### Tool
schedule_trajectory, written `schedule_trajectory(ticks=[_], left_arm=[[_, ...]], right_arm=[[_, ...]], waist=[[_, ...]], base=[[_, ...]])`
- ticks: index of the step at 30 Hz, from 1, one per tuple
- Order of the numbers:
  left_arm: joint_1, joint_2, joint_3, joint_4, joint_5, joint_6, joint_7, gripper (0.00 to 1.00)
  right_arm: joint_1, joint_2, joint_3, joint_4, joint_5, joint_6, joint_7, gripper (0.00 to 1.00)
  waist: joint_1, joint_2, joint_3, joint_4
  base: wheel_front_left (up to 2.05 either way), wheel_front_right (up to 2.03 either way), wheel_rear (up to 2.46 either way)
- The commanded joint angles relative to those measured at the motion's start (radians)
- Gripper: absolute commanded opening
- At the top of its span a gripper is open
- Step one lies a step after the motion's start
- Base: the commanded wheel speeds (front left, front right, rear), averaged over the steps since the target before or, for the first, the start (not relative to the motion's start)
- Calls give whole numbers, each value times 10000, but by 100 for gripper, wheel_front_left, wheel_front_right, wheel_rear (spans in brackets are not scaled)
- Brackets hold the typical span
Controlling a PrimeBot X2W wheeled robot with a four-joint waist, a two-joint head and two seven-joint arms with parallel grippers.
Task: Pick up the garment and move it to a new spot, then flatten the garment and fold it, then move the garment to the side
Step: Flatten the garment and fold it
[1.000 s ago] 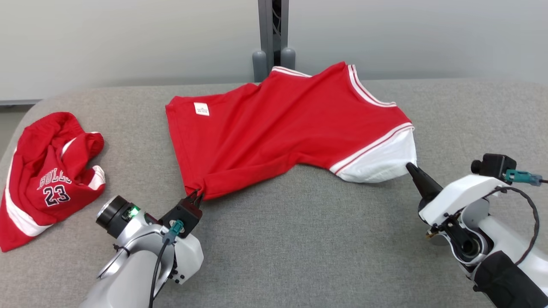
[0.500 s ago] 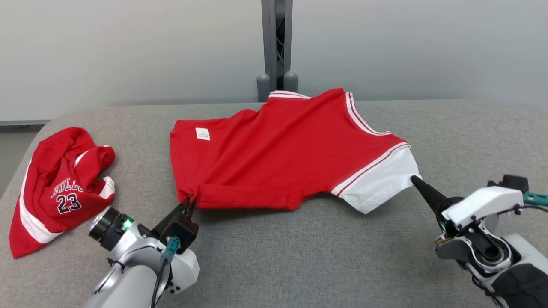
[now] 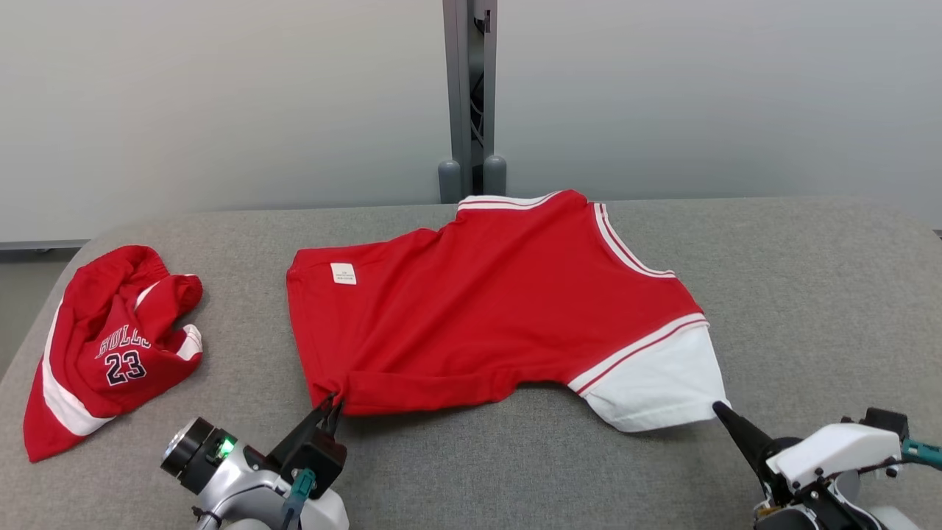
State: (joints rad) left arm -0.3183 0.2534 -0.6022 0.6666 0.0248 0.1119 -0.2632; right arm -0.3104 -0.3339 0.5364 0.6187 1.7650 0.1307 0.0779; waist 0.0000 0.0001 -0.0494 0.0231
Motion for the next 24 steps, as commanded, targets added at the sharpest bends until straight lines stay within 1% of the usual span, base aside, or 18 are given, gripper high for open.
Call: schedule_trajectory(ticks=[1,9,12,21,24], left_arm=[[217,113,-36,-78,-101,77,-5,4],[1061,238,-45,-527,-345,409,-4,5],[1262,281,-58,-616,-381,461,-4,5],[1571,388,-52,-761,-478,425,-4,6],[1749,407,-84,-756,-502,278,-4,7]], right_arm=[[254,-55,-33,5,-55,0,-81,0],[1485,-66,-308,-472,104,0,-77,0],[1825,-115,-379,-612,164,0,-96,0],[2394,-43,-525,-950,421,0,92,0],[2555,-83,-494,-1056,423,0,127,0]], waist=[[0,-1,-83,-1],[0,-1,-522,48],[0,-1,-612,64],[0,-1,-750,101],[0,-1,-781,110]], base=[[0,0,0],[0,0,0],[0,0,0],[0,0,0],[0,0,0]])
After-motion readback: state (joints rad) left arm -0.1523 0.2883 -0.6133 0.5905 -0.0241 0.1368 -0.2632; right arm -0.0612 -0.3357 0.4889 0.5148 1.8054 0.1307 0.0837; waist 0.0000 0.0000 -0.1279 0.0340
